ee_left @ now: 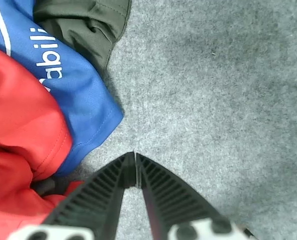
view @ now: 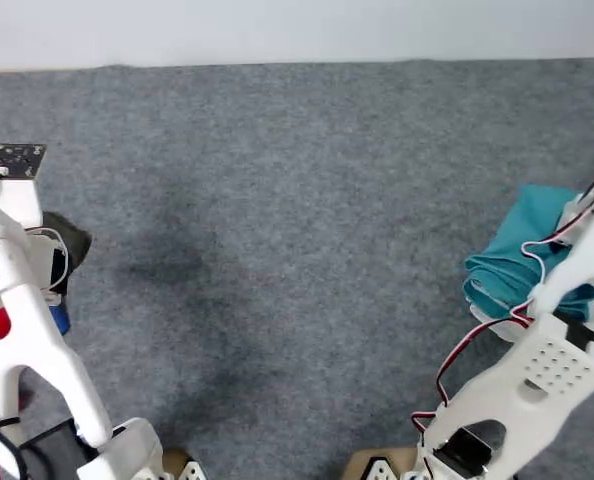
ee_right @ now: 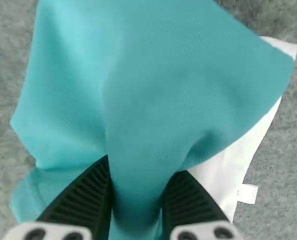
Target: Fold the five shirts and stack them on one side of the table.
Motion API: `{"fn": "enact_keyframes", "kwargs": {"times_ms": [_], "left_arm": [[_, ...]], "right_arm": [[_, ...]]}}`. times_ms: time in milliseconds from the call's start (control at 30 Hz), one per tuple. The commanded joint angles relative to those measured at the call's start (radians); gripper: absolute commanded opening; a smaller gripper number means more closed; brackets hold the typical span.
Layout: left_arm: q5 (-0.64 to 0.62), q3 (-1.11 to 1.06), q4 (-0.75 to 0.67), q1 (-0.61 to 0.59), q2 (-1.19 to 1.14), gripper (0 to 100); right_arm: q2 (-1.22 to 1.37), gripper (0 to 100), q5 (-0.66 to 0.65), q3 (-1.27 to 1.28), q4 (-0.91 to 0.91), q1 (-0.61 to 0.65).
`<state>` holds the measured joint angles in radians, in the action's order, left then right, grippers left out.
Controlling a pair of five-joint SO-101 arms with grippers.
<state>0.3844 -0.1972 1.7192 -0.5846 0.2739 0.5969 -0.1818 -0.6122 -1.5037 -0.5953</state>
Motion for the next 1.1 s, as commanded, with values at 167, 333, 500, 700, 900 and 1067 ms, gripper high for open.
{"fn": "enact_keyframes", "kwargs": {"times_ms": [167, 333, 500, 700, 900, 1067], "left_arm": [[0.009, 0.005, 0.031, 0.071, 0.032, 1], [0.008, 0.005, 0.032, 0.077, 0.034, 1], [0.008, 0.005, 0.032, 0.077, 0.037, 1], [0.008, 0.004, 0.032, 0.075, 0.038, 1], [0.008, 0.004, 0.032, 0.075, 0.034, 1], [0.009, 0.004, 0.032, 0.075, 0.031, 1]], "right_arm": [[-0.117, 34.1, 0.029, -0.110, -0.163, -0.010], [-0.159, 32.1, 0.026, -0.161, -0.232, 0.002], [-0.168, 20.7, 0.025, -0.157, -0.280, 0.007], [-0.107, 3.2, -0.025, -0.123, -0.291, 0.027], [-0.099, 0.9, 0.032, 0.044, -0.291, 0.110], [-0.094, 0.9, 0.051, 0.146, -0.289, 0.205]]}}
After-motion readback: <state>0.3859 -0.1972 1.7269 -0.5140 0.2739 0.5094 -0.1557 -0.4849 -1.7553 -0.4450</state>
